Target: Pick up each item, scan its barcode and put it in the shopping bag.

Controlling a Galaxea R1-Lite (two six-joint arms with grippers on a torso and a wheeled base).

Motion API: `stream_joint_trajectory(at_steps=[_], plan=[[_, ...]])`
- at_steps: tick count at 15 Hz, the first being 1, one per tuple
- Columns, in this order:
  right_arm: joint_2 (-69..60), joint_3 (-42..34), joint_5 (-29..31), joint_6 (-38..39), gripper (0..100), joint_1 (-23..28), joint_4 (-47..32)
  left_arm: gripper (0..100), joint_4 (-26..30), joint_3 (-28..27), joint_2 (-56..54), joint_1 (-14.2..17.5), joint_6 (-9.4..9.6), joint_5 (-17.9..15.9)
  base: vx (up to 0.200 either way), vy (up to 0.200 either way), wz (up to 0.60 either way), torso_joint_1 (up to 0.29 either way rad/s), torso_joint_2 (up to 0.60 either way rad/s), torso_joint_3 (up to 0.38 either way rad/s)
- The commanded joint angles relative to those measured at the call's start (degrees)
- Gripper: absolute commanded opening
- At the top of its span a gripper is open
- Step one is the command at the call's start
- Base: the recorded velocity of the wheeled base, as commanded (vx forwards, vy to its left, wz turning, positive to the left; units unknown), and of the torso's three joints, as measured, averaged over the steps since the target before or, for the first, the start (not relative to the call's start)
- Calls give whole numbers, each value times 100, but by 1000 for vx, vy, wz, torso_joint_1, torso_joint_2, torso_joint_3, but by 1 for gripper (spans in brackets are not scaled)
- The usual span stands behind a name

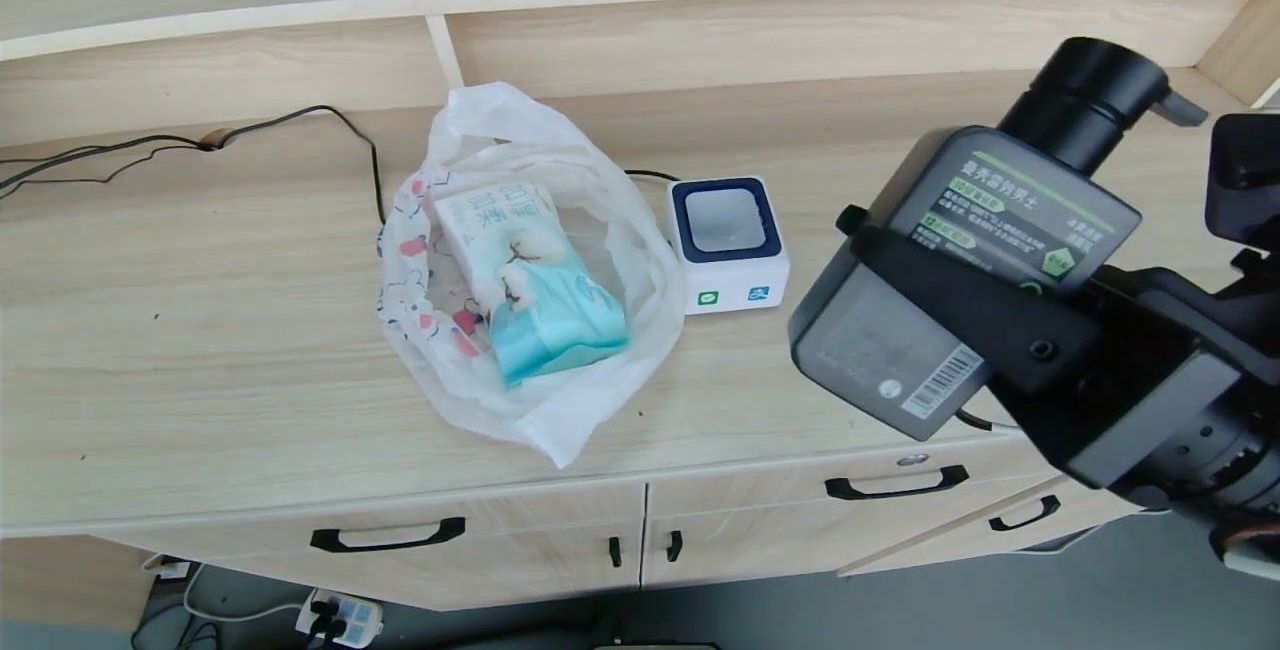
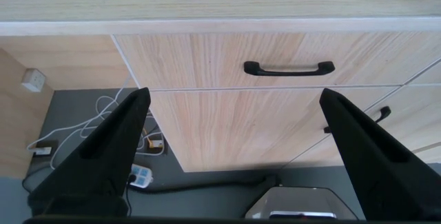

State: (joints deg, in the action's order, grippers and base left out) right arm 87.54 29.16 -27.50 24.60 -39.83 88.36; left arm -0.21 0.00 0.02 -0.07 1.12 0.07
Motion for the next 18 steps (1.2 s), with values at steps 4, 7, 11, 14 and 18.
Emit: stream_joint_trajectory(at_steps=[4,7,11,14,18], plan=[[-53,1391,166,405,0,-667,-1057,100,-14,0,-2,-1,11,1,0,0,0,0,0,0],[-273,1795,175,572,0,-948,-1418,100,-6,0,-2,-1,11,1,0,0,0,0,0,0],[-440,1619,527,519,0,-1475,-1479,100,-6,0,-2,-1,2,1,0,0,0,0,0,0],[-510,1672,553,396,0,-1546,-1761,100,-6,0,-2,-1,2,1,0,0,0,0,0,0],[-642,2129,834,-263,0,-1449,-2692,100,3,0,-2,-1,2,1,0,0,0,0,0,0]])
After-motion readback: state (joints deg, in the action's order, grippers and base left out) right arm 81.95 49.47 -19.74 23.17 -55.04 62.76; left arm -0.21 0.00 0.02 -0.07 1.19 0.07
